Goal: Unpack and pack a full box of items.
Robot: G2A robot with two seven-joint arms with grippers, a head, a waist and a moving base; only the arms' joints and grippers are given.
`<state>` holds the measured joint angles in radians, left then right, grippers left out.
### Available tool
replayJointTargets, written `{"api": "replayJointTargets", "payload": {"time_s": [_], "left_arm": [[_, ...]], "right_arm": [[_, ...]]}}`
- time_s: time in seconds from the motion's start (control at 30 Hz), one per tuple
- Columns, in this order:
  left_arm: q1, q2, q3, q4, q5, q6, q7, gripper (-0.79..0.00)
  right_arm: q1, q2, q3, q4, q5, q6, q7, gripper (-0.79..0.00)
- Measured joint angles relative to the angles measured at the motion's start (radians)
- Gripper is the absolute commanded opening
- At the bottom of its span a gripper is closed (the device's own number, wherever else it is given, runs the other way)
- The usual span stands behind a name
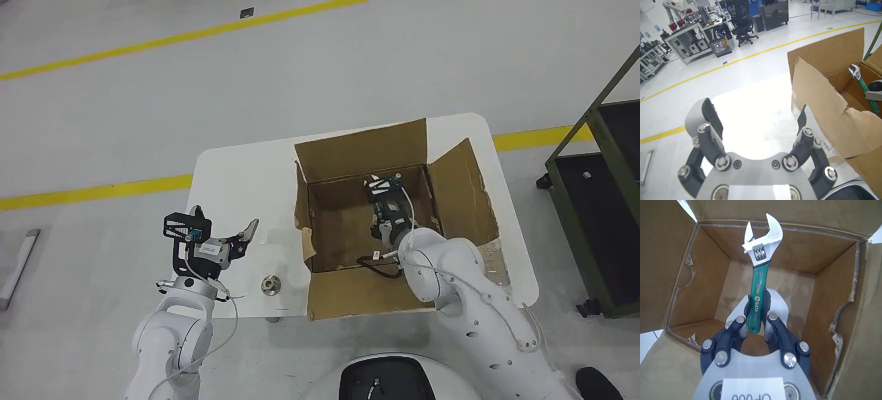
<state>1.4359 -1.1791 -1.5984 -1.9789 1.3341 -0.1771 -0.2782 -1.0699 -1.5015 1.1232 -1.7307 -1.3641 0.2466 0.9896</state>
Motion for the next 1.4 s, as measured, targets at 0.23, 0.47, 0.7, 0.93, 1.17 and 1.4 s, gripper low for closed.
{"api": "replayJointTargets", "payload": {"time_s": [0.23,0.47,0.7,0.93,1.17,1.4], "left_arm": [[0.000,0.000,0.000,0.000,0.000,0.000,0.000,0.000],[0.000,0.000,0.000,0.000,0.000,0.000,0.000,0.000],[0.000,0.000,0.000,0.000,0.000,0.000,0.000,0.000],[0.000,0.000,0.000,0.000,0.000,0.000,0.000,0.000],[0.000,0.000,0.000,0.000,0.000,0.000,0.000,0.000],[0.000,0.000,0.000,0.000,0.000,0.000,0.000,0.000]], "right_arm": [[-0.027,0.000,0.021,-0.033,0.038,-0.002,-0.102,-0.785],[-0.122,0.010,0.132,-0.197,0.175,-0.068,-0.284,-0.785],[-0.219,0.023,0.312,-0.286,0.480,-0.194,-0.377,-0.785],[-0.250,0.032,0.395,-0.260,0.659,-0.290,-0.403,-0.785],[-0.250,0.032,0.394,-0.260,0.657,-0.283,-0.403,-0.785],[-0.261,0.033,0.408,-0.276,0.680,-0.280,-0.437,-0.785]]}}
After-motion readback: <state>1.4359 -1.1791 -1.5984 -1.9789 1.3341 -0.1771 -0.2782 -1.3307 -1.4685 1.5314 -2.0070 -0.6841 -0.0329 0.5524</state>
